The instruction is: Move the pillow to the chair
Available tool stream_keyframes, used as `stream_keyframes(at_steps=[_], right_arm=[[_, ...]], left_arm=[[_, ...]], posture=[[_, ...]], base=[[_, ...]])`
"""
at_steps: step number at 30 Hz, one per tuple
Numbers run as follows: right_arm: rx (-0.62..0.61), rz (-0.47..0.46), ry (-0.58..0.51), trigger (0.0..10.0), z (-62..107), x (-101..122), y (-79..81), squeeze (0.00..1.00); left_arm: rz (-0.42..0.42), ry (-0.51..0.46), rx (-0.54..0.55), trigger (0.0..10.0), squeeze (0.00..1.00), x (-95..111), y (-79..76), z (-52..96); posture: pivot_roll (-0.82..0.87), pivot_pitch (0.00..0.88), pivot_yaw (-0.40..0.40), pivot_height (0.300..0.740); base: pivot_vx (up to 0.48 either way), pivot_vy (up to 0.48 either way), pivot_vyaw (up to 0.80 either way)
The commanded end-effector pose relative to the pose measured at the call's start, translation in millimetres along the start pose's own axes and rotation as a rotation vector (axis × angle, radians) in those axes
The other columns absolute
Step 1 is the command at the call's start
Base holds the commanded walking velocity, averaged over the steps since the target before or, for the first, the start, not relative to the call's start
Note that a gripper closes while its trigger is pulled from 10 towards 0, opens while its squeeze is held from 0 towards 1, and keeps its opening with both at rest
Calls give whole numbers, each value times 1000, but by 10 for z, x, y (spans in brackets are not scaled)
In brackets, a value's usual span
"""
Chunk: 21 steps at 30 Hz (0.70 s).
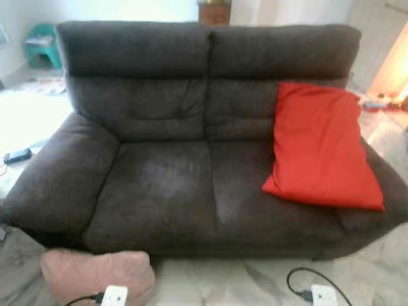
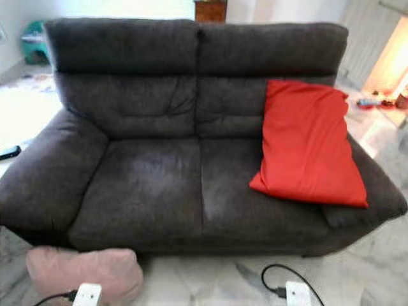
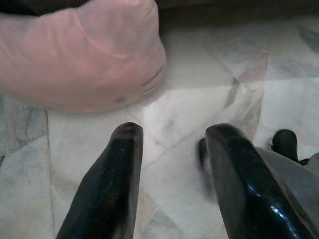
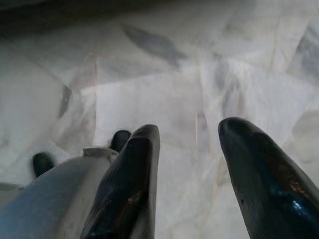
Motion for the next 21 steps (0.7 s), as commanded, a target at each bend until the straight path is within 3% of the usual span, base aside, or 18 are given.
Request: stream_keyframes(at_steps=[1,21], right_arm=[[12,-6,-19,10000,-9,66,51,0],[34,29,-31,10000,-8,82,76,0]], left_arm=[[-6,9,22,10000,0,-15,91,16],[-5,13,22,10000,0,-26,91,18]], posture=[[59,0,0,740],[60,0,-3,740]], base=[[0,311,0],[0,329,31]])
Point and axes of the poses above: a point about 5 cm out from each wrist's last joint towards the gripper, its own z axis pointing back from the gripper into the wrist, its own x axis along the axis of the wrist's last joint, y = z × x, the point moved 4 cm from there along -z, pointing out of the wrist towards the gripper, and after that the axes turned 12 degrees about z, right-handed, at the moved point
